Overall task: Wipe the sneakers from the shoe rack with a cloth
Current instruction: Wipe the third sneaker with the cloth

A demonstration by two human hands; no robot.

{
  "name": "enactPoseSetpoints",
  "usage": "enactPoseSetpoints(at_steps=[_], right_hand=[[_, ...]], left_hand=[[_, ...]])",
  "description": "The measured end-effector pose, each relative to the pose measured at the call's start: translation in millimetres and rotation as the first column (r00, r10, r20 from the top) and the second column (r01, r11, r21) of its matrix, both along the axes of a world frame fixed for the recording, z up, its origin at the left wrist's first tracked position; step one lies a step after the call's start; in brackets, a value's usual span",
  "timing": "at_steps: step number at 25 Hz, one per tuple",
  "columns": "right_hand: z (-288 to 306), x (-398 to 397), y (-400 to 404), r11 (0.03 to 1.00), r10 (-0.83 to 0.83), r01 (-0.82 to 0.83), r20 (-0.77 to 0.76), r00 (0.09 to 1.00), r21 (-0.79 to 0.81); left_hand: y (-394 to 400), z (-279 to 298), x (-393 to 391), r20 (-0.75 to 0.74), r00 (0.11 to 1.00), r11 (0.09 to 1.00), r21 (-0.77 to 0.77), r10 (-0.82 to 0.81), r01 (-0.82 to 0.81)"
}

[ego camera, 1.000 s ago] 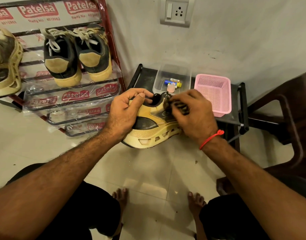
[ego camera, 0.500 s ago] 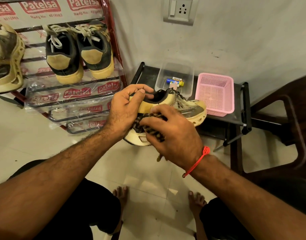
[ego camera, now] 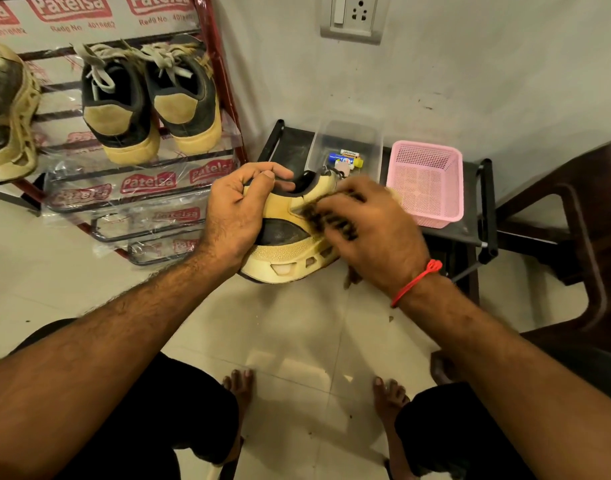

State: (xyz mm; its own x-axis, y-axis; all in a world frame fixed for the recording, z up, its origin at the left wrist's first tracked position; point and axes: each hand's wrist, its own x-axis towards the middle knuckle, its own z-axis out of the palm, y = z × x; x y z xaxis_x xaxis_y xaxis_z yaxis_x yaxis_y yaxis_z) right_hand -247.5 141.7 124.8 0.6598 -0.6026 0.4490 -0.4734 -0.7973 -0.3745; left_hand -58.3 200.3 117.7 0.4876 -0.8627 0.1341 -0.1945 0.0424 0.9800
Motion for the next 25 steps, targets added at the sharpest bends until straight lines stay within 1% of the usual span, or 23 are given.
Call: enactPoseSetpoints(at_steps=[1,2,3,4,5,6,7,8,10,11,12,13,15,16,17,18,19,20,21,24,25], right_hand=[[0,-6,-15,0.995,-0.094,0.093,0.030,0.995,0.035],[1,-10,-21,0.986,-0.148,0.144,0.052,0.988,0.079],[0,-10,-17,0.985,-0.146,0.137,0.082,0.986,0.104],[-1,-5,-4,0.993,-0.084,0.075,0.101,0.991,0.089],[-1,3,15,0.998,0.021,-0.027,0.100,0.995,0.058],[0,8,31,0.993,0.116,-0.118,0.075,0.990,0.025],[1,9,35,0.987,0.163,-0.163,0.049,0.986,0.009],[2,8,28,0.990,0.140,-0.140,0.040,0.989,0.014],[1,2,-1,0.998,-0.026,0.022,0.087,0.996,0.052],[1,-1,-9,0.994,-0.085,0.077,0.102,0.991,0.080],[0,-2,-8,0.992,-0.099,0.089,0.114,0.989,0.093],[-1,0,2,0.996,-0.061,0.053,0.115,0.991,0.073],[0,8,28,0.995,0.099,-0.099,0.083,0.992,0.006],[1,8,30,0.989,0.145,-0.145,0.066,0.987,-0.006],[2,6,23,0.992,0.125,-0.125,0.059,0.990,-0.001],[3,4,11,0.998,0.051,-0.053,0.078,0.996,0.016],[3,1,1,0.999,-0.026,0.021,0.101,0.995,0.047],[3,-1,-3,0.996,-0.065,0.057,0.108,0.992,0.076],[2,-1,1,0.996,-0.052,0.045,0.106,0.993,0.073],[1,9,36,0.987,0.161,-0.161,0.035,0.986,-0.006],[2,8,35,0.983,0.182,-0.182,0.022,0.983,-0.006]], left_hand=[[-1,0,2,-0.003,1.000,1.000,0.001,0.008,-0.008],[-2,0,3,-0.007,1.000,1.000,0.005,0.017,-0.017],[-3,1,3,-0.011,1.000,1.000,0.004,0.021,-0.021],[-2,2,2,-0.003,1.000,1.000,0.002,0.020,-0.020],[-2,2,1,0.019,1.000,1.000,-0.001,0.017,-0.017],[-2,2,0,0.048,0.999,1.000,-0.003,0.009,-0.009],[-2,2,-2,0.070,0.998,1.000,-0.006,-0.003,0.004],[-2,1,-2,0.077,0.997,1.000,-0.008,-0.011,0.011],[-1,-2,0,0.072,0.997,1.000,-0.013,0.011,-0.010],[-1,-3,1,0.081,0.996,1.000,-0.016,0.026,-0.025],[-1,-4,1,0.099,0.995,0.999,-0.021,0.032,-0.030],[-1,-4,1,0.124,0.992,0.999,-0.029,0.030,-0.027],[-2,-2,0,0.192,0.981,0.999,-0.047,0.028,-0.020],[-2,-1,0,0.231,0.973,0.999,-0.051,0.030,-0.019],[-2,0,-1,0.257,0.966,0.998,-0.057,0.036,-0.022],[-3,0,-1,0.263,0.964,0.997,-0.062,0.049,-0.034],[-4,0,0,0.248,0.967,0.997,-0.067,0.064,-0.049],[-4,-1,1,0.228,0.971,0.996,-0.071,0.074,-0.059],[-5,-2,2,0.215,0.974,0.995,-0.077,0.076,-0.061],[-4,-1,1,0.184,0.981,0.995,-0.092,0.057,-0.041],[-3,1,1,0.180,0.982,0.995,-0.095,0.053,-0.036]])
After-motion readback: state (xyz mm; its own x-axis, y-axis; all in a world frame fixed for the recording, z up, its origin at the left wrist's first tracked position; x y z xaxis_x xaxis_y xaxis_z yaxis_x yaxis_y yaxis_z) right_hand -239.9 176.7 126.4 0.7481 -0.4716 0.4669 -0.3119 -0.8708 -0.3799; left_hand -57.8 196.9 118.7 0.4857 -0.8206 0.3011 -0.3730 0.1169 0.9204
